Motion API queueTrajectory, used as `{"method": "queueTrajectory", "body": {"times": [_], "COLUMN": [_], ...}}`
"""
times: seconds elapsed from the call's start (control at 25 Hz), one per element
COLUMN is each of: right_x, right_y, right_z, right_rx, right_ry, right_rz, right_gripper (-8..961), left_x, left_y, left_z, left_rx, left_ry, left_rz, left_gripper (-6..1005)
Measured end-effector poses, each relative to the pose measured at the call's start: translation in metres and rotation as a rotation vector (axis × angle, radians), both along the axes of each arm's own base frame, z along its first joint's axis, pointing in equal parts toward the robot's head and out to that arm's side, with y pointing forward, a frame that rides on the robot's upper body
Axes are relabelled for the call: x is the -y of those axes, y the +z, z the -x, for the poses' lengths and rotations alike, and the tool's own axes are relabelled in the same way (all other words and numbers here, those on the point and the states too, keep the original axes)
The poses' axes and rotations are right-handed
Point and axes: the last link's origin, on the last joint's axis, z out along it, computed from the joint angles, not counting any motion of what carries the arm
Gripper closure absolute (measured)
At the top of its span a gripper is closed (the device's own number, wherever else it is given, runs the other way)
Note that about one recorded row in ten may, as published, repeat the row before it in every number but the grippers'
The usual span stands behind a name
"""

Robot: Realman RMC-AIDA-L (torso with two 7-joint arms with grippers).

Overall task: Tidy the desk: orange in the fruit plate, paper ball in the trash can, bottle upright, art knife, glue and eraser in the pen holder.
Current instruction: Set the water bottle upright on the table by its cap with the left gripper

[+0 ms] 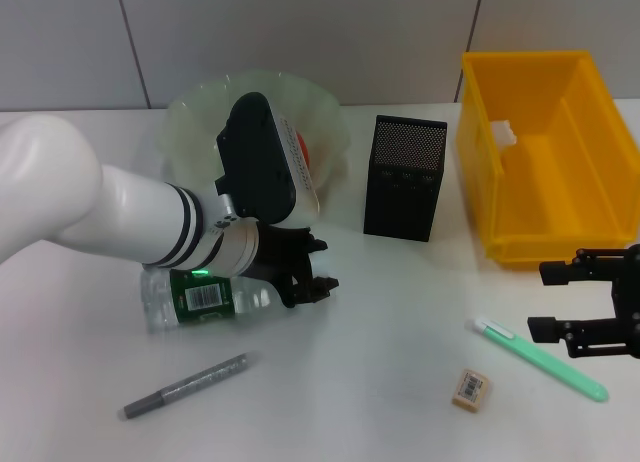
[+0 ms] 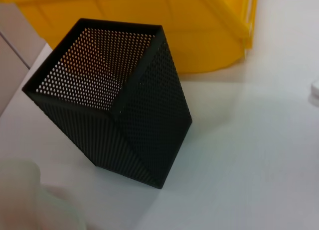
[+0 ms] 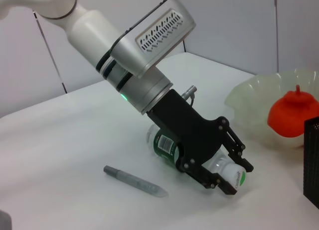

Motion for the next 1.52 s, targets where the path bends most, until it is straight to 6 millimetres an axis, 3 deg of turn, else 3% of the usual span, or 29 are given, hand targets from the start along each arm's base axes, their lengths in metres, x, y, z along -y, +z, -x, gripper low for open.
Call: {"method": "queueTrajectory", "body": {"times": [0.2,0.36,0.72,0.8,0.88,0.96,1.12,1.28,1.36,1.52], "right_x": [0.001,0.001,-0.002,-0.003,-0.004,-0.005,-0.008,-0.010,-0.011,-0.013], "right_y": [0.000,0.000,-0.001,-0.001,-0.002,-0.002,-0.002,-0.002,-0.003,-0.005], "right_z": [-0.001,-0.001,0.001,0.002,0.004,0.004,0.008,0.010,0.011,0.013], "right_rx": [-0.003,-0.004,-0.001,-0.001,-0.001,-0.001,-0.003,-0.005,-0.008,-0.014], "right_ry": [0.002,0.002,0.012,0.016,0.020,0.023,0.034,0.040,0.040,0.042], "right_rz": [-0.001,-0.004,-0.004,-0.004,-0.004,-0.004,-0.004,-0.002,0.000,0.006], "right_gripper": [207,207,208,208,208,208,208,208,208,208], "left_x": [0.000,0.001,0.012,0.017,0.018,0.023,0.029,0.034,0.042,0.043], "left_y": [0.001,0.002,0.045,0.067,0.069,0.092,0.112,0.124,0.138,0.141], "left_z": [-0.002,-0.002,-0.001,0.007,0.008,0.020,0.034,0.043,0.054,0.057], "left_rx": [0.019,0.038,0.241,0.334,0.343,0.445,0.543,0.607,0.681,0.697], "left_ry": [0.001,0.008,0.063,0.111,0.116,0.162,0.206,0.240,0.267,0.274], "left_rz": [-0.009,-0.017,-0.125,-0.175,-0.182,-0.233,-0.281,-0.305,-0.335,-0.344], "left_gripper": [554,566,569,570,570,570,570,570,570,571]}}
